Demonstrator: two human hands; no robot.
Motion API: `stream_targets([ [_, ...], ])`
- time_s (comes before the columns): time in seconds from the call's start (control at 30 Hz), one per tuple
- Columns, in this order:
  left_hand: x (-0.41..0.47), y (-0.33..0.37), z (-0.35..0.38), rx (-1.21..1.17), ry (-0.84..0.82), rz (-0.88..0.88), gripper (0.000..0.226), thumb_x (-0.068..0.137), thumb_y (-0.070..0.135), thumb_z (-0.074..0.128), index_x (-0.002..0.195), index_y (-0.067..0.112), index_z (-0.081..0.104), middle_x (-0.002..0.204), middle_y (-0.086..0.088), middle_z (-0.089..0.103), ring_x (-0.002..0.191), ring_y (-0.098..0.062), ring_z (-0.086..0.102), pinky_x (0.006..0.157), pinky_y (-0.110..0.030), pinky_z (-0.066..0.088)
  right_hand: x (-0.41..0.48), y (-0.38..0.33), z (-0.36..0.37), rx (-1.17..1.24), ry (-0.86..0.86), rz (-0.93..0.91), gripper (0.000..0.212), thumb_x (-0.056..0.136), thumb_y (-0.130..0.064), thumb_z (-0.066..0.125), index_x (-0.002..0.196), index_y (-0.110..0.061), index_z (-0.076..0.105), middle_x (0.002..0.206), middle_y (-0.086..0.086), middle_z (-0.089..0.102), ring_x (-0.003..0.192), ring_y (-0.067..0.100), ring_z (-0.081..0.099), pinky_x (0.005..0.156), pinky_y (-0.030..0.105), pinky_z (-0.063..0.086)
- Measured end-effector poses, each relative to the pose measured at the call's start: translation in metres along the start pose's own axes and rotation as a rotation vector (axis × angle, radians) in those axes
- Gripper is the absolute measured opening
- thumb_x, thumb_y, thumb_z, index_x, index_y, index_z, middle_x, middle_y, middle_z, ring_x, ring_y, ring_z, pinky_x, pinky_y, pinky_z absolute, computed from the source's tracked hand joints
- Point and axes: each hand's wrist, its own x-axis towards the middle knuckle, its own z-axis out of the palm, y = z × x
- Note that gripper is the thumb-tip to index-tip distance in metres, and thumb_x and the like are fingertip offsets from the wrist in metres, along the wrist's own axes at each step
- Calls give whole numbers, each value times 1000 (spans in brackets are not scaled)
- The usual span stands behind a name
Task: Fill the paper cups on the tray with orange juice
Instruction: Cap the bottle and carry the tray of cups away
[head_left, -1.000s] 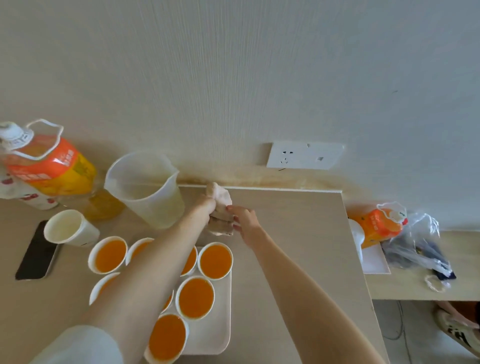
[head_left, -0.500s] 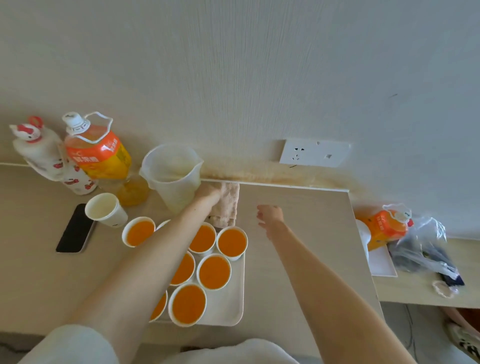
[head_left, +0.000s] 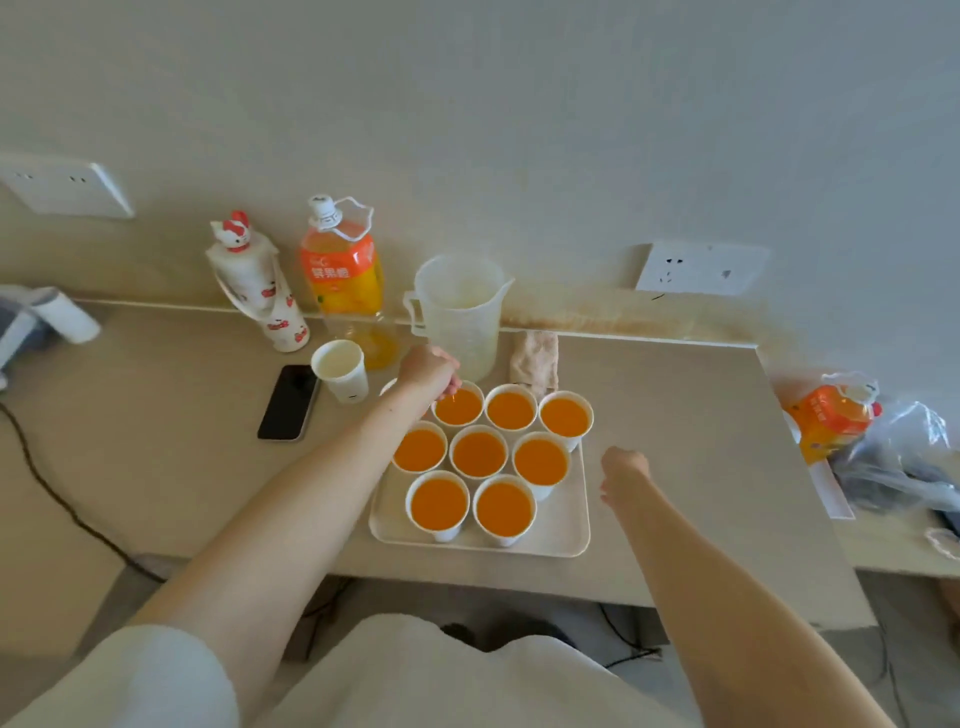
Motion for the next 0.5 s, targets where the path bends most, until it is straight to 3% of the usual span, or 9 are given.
stream_targets([
  [0.1,-13,-33,-32,-3,58,-23,13,96,7,47,95,6,60,64,-4,58,53,-14,49,47,-21,38,-9,22,12,-82,-17,-49,22,96,-9,44,73,-9,44,73,7,44,60,20,42,69,33,43],
  [0.23,-23,-73,-61,-5,136,-68,19,96,9,44,100,3,62,65,-5,59,52,-14,49,47,-23,38,-16,37,20,-135,31,-30,25,93,-4,46,69,-6,41,68,9,40,55,21,37,50,28,32],
  [0.37,-23,-123,-71,30,178,-189,26,88,3,41,110,3,55,66,-9,61,52,-19,51,47,-24,37,-19,53,15,-257,47,-99,32,96,-10,44,65,-15,38,70,3,41,56,14,36,50,25,33],
  [0.43,-23,-147,-71,97,152,-261,30,88,6,42,115,3,54,80,-14,65,66,-26,62,55,-31,48,-16,56,12,-265,24,-108,31,95,-11,46,66,-18,39,76,3,45,58,12,38,58,27,40],
  [0.5,-21,-169,-66,211,111,-293,33,88,11,44,119,2,52,104,-19,64,93,-35,64,76,-41,53,-13,61,12,-270,66,-89,29,94,-7,47,66,-14,40,75,6,45,57,15,39,61,31,42],
])
